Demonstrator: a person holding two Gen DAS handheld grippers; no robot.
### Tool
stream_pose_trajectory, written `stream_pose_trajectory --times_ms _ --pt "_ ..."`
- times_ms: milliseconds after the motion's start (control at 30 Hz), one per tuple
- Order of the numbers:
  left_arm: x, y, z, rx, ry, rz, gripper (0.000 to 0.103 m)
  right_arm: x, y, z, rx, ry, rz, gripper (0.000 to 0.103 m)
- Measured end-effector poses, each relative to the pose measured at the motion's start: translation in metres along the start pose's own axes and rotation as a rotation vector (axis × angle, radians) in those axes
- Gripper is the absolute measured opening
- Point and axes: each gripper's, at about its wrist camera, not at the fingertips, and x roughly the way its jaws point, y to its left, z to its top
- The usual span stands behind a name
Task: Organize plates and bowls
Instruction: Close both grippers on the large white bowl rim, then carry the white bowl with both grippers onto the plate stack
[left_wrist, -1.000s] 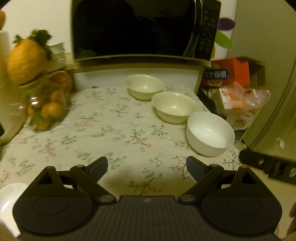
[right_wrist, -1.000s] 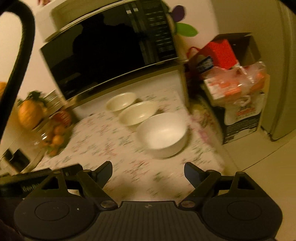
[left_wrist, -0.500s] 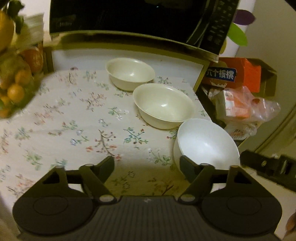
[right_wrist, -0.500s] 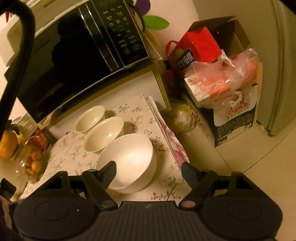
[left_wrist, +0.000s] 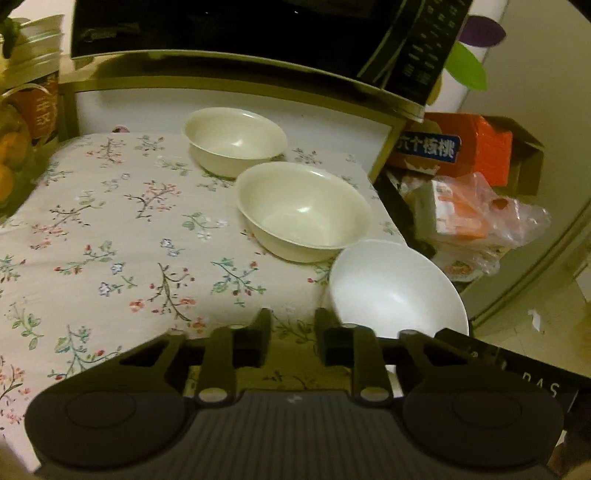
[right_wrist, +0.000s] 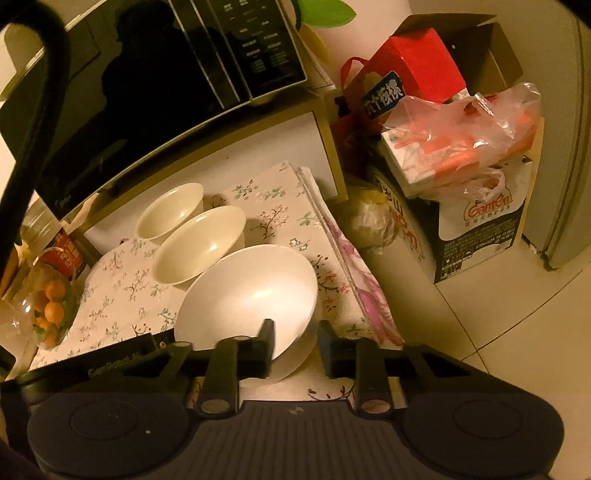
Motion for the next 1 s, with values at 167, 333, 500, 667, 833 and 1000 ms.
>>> stream_pose_trajectory --times_ms 167,333,500,667,833,1000 --pt "0.000 -0.001 -0.001 -0.001 0.023 -0.031 0.005 -0.001 0.003 0.000 -0.018 0.001 -0.005 0.017" --pt "-0.002 0.015 0.003 -0.096 0.037 -0.085 0.005 -0.003 0.002 0.000 -0.009 0.011 0.000 0.016" --pt "-0.008 0.027 0.006 -0.176 0.036 -0.130 0.011 -0.002 0.000 0.000 0.007 0.015 0.000 0.012" --pt "-0.014 0.034 0.009 -0.213 0.029 -0.152 0.022 0.002 -0.001 0.000 0.018 0.020 -0.006 0.013" --pt "-0.026 0.048 0.007 -0.290 -0.017 -0.216 0.054 0.002 -0.002 0.000 0.019 0.021 0.004 0.013" --pt "-0.025 0.027 0.010 -0.188 -0.028 -0.206 0.047 0.001 0.003 0.000 -0.001 0.015 -0.003 0.013"
